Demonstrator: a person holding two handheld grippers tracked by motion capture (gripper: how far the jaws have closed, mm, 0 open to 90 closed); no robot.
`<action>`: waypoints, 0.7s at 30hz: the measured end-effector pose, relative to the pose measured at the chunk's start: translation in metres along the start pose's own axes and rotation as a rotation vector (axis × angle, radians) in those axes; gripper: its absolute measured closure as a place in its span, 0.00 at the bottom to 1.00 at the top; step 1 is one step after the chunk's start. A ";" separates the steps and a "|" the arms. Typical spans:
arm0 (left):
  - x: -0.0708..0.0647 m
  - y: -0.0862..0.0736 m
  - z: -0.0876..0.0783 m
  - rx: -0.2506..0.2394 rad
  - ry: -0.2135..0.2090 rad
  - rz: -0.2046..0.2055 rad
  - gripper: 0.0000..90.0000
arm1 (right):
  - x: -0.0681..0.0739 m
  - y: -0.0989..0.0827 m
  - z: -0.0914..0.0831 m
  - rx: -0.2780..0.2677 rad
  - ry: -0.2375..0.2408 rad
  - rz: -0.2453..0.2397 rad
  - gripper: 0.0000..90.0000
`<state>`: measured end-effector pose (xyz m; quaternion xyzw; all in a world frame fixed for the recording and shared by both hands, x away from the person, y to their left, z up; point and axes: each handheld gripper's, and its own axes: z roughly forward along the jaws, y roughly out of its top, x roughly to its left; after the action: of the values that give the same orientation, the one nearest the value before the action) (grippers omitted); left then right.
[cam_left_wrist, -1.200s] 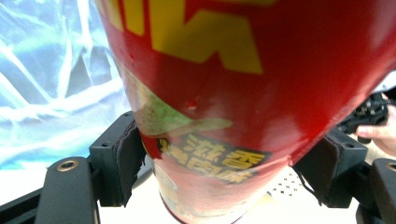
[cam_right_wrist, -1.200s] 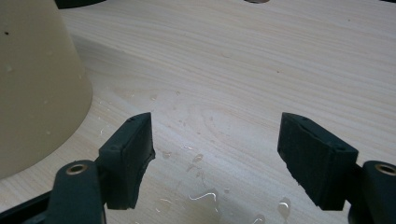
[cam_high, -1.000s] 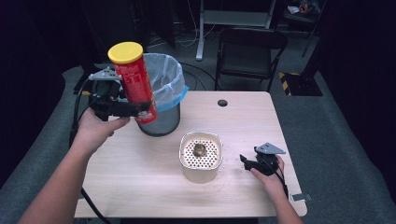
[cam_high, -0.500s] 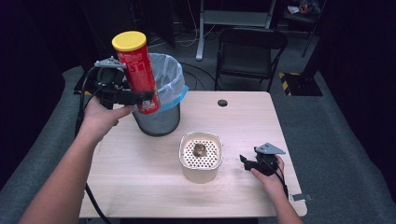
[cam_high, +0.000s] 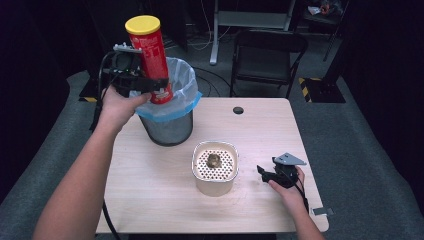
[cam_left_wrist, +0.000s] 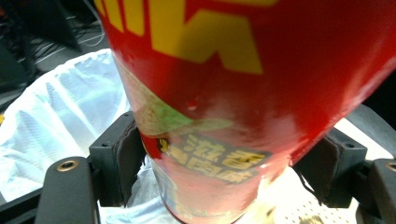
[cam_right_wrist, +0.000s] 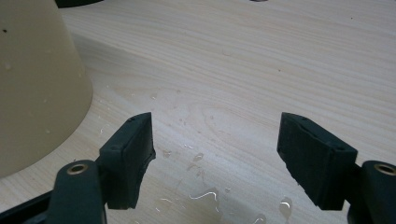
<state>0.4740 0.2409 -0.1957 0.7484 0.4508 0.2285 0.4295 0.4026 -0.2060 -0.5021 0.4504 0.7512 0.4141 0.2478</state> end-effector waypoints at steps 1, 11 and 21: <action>0.000 0.000 0.000 0.000 0.000 0.000 0.26 | 0.000 0.000 0.000 0.000 0.000 0.000 0.30; 0.012 0.002 0.025 0.009 0.095 -0.058 0.26 | 0.000 0.000 0.000 -0.002 0.003 0.005 0.30; 0.028 -0.003 0.038 -0.005 0.166 -0.118 0.26 | 0.001 -0.001 0.001 0.005 0.010 -0.001 0.30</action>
<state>0.5139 0.2491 -0.2196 0.6979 0.5275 0.2651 0.4054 0.4029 -0.2049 -0.5034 0.4486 0.7537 0.4141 0.2432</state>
